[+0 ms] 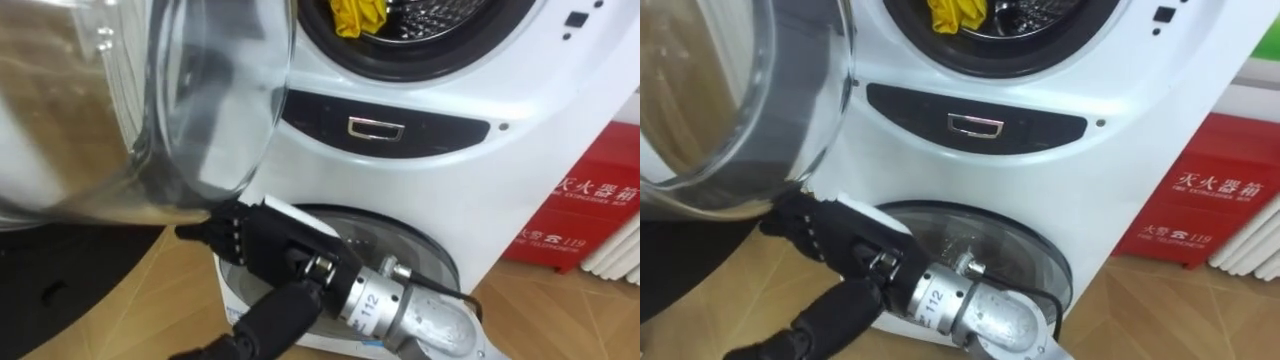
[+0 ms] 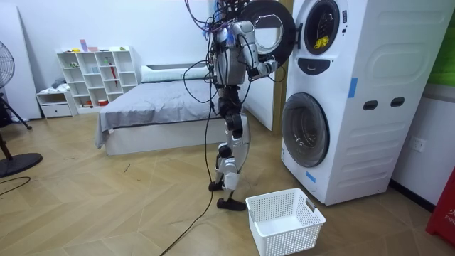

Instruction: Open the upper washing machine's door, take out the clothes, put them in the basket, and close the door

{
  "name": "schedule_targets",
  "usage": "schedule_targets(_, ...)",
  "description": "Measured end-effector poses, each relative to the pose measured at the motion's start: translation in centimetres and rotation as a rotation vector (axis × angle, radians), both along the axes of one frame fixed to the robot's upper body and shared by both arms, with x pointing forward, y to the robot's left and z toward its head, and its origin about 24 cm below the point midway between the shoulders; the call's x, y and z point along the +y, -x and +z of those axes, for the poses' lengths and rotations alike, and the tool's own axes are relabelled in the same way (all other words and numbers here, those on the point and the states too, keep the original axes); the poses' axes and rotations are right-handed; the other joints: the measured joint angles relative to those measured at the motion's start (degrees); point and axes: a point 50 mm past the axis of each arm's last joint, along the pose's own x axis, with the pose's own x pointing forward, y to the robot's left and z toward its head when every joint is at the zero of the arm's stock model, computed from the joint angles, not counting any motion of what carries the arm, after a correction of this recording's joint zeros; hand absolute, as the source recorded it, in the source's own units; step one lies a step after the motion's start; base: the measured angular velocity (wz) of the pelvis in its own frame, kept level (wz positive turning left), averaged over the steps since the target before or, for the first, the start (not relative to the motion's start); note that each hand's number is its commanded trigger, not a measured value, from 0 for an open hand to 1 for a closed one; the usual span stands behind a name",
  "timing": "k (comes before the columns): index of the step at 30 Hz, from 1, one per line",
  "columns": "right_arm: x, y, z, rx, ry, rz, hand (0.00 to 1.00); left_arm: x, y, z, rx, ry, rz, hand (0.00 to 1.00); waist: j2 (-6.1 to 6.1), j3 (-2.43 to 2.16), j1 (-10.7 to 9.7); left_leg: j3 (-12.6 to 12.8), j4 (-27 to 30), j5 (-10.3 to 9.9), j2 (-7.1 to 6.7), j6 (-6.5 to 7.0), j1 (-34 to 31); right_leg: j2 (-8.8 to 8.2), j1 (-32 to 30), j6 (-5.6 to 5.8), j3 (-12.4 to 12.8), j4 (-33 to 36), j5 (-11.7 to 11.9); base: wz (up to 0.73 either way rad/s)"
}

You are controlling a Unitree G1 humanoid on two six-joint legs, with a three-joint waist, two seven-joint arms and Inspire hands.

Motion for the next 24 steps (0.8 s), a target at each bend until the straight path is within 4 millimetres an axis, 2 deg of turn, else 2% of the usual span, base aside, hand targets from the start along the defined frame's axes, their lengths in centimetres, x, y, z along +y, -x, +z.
schedule_targets(11, 0.0, -0.4, 0.0, 0.02, -0.008, -0.065, 0.0, 0.1, 0.1, 0.0, 0.015, -0.011, 0.007, 0.0, 0.34, -0.22, -0.3, -0.1, 0.2, 0.0, -0.01, 0.01, -0.1, -0.12, 0.2, -0.01, -0.6, 0.0, 0.0, 0.02)
schedule_targets(16, -1.1, -0.3, -1.3, 0.021, 0.065, -0.128, 0.0, 0.2, 0.5, -0.1, 0.022, -0.011, 0.024, 0.0, 0.51, -0.39, -0.9, 0.4, 0.3, 0.0, -0.01, 0.01, 0.0, -0.22, 0.6, 0.0, -1.0, 0.0, 0.0, 0.05)
schedule_targets(17, -1.5, -0.1, -2.0, 0.028, 0.095, -0.157, 0.0, 0.3, 0.7, -0.1, 0.023, -0.01, 0.041, 0.0, 0.52, -0.45, -1.0, 0.6, 0.3, 0.0, -0.01, 0.01, 0.0, -0.24, 0.6, 0.0, -0.9, 0.0, 0.0, 0.0)
schedule_targets(20, -3.5, -0.1, -3.1, 0.008, 0.189, -0.263, 0.0, 0.5, 1.6, -0.2, 0.031, -0.004, 0.097, 0.0, 0.72, -0.59, -3.1, 0.6, 0.3, 0.0, -0.08, 0.01, 0.2, -0.33, 0.9, 0.01, -1.0, -0.1, 0.0, 0.02)
schedule_targets(22, -5.3, -0.6, -3.3, 0.0, 0.218, -0.372, 0.0, 0.7, 2.3, -0.3, 0.044, -0.006, 0.123, 0.0, 0.94, -1.27, -4.5, 0.6, 0.4, 0.0, -0.12, 0.02, 0.3, -0.38, 1.0, 0.05, -1.0, 0.0, 0.0, 0.02)
schedule_targets(24, -7.9, -1.6, -2.9, -0.045, 0.266, -0.518, 0.0, 1.0, 2.7, -0.2, 0.044, -0.008, 0.159, 0.0, 1.36, -1.45, -6.5, 0.6, 0.3, 0.2, -0.14, 0.39, 0.5, -0.42, 1.1, 0.05, -1.0, 0.2, 0.0, 0.0)
